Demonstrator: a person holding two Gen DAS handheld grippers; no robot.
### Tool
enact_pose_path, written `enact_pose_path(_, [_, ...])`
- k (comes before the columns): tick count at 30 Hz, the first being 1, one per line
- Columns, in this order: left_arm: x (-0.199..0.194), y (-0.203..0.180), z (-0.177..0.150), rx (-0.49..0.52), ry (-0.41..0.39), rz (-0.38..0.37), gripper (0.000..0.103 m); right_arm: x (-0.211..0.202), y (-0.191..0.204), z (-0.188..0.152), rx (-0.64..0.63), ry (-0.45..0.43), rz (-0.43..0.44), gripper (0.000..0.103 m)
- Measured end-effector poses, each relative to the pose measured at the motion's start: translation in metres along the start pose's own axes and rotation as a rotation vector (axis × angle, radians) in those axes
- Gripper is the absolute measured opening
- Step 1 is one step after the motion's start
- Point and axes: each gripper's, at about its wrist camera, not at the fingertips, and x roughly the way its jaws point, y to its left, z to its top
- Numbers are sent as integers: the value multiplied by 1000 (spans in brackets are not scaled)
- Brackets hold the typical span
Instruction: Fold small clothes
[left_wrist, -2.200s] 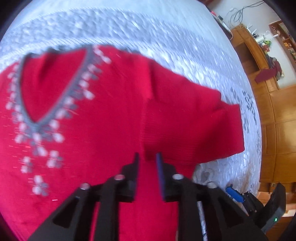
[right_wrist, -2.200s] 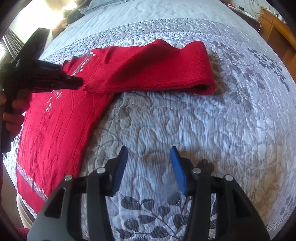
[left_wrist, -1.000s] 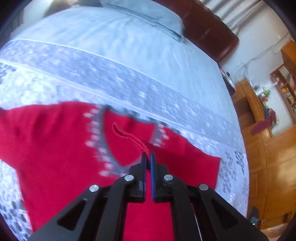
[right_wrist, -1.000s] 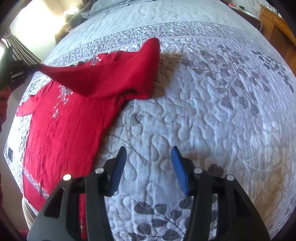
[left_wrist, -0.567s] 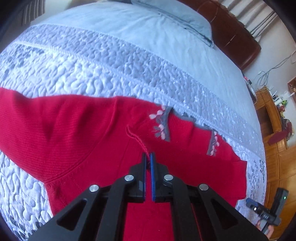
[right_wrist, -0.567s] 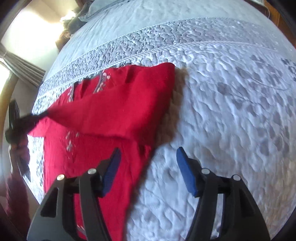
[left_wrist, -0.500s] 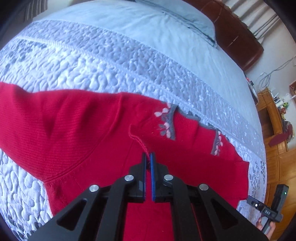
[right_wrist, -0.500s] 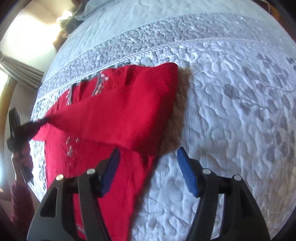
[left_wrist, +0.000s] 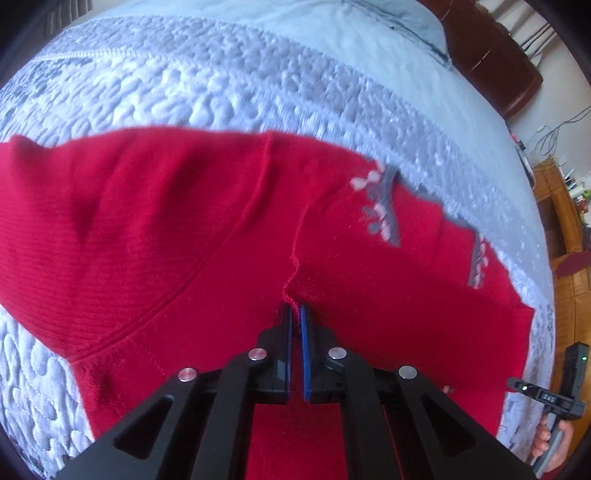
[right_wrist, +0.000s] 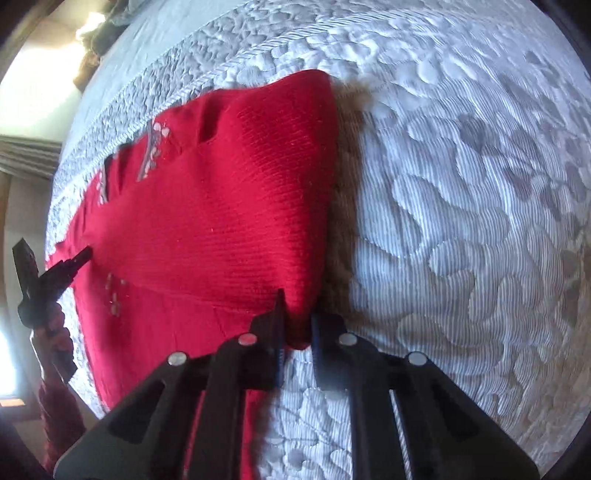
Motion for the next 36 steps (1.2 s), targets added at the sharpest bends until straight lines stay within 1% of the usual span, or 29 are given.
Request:
enact_pose_path(1, [-1,1,-1,2,-6,-7,5,-3,7,0,-28,-7,-24,14])
enact_pose_path(2, [-5,2,-1,-1,-4,-22,5,-5,11,0,-46,-16,-37,24])
enact_pose_path(3, [-8,4,-1,-6,1,-37,9,-11,17,-2,-75,-33,-69,30])
enact_pose_path(4, [-15,8,0,-13,1,-55,15,-17,21,-3,-95,-49,-105,41])
enact_pose_path(5, [-21,11,2,-16,-4,-65,20,-24,24,-4,-116,-73,-152,47])
enact_pose_path(6, [-29,16,5,-21,-16,-79,31,-32,28,-6,-146,-111,-210,47])
enact_pose_path(7, [-34,18,8,-25,-25,-87,35,-40,32,-7,-165,-143,-243,47])
enact_pose_path(8, [-38,21,12,-29,-35,-94,35,-48,35,-9,-176,-170,-242,47])
enact_pose_path(9, [-39,20,15,-29,-36,-93,35,-53,33,-8,-179,-179,-220,47])
enact_pose_path(10, [-37,18,18,-22,-29,-92,35,-56,38,-8,-182,-182,-180,47])
enact_pose_path(13, [-24,9,25,-18,-1,-93,36,-57,49,-10,-186,-179,-119,45])
enact_pose_path(15, [-11,5,29,-26,17,-83,36,-54,61,-9,-211,-179,-104,45])
enact_pose_path(17, [-4,1,30,-25,29,-83,36,-46,75,-4,-230,-175,-113,45])
enact_pose_path(19, [2,-4,30,-21,36,-88,33,-41,78,-2,-246,-169,-127,45])
enact_pose_path(20, [3,-8,29,-8,33,-89,28,-38,78,-1,-246,-166,-133,45])
enact_pose_path(21, [4,-12,29,10,33,-88,7,-34,76,-1,-240,-158,-136,45])
enact_pose_path(23, [3,-14,28,11,32,-85,6,-31,73,-2,-234,-152,-135,45])
enact_pose_path(26, [-11,-9,28,-1,-21,-86,6,-26,70,-5,-230,-151,-130,45])
enact_pose_path(28, [-19,0,29,-12,-52,-69,6,-21,68,-4,-221,-143,-123,45])
enact_pose_path(29, [-21,7,30,-28,-62,-46,6,-18,66,-4,-215,-138,-114,44])
enact_pose_path(31, [-17,24,31,-64,-63,-13,6,-12,61,-3,-197,-120,-83,43])
enact_pose_path(32, [-10,30,30,-69,-43,-16,6,-8,59,-3,-188,-109,-91,42])
enact_pose_path(33, [-6,31,29,-59,-34,-15,6,0,56,-2,-182,-91,-121,42])
enact_pose_path(35, [-4,23,25,0,-49,29,6,9,54,-2,-178,-89,-130,42])
enact_pose_path(36, [-4,20,25,13,-51,43,6,9,53,-2,-173,-90,-129,43])
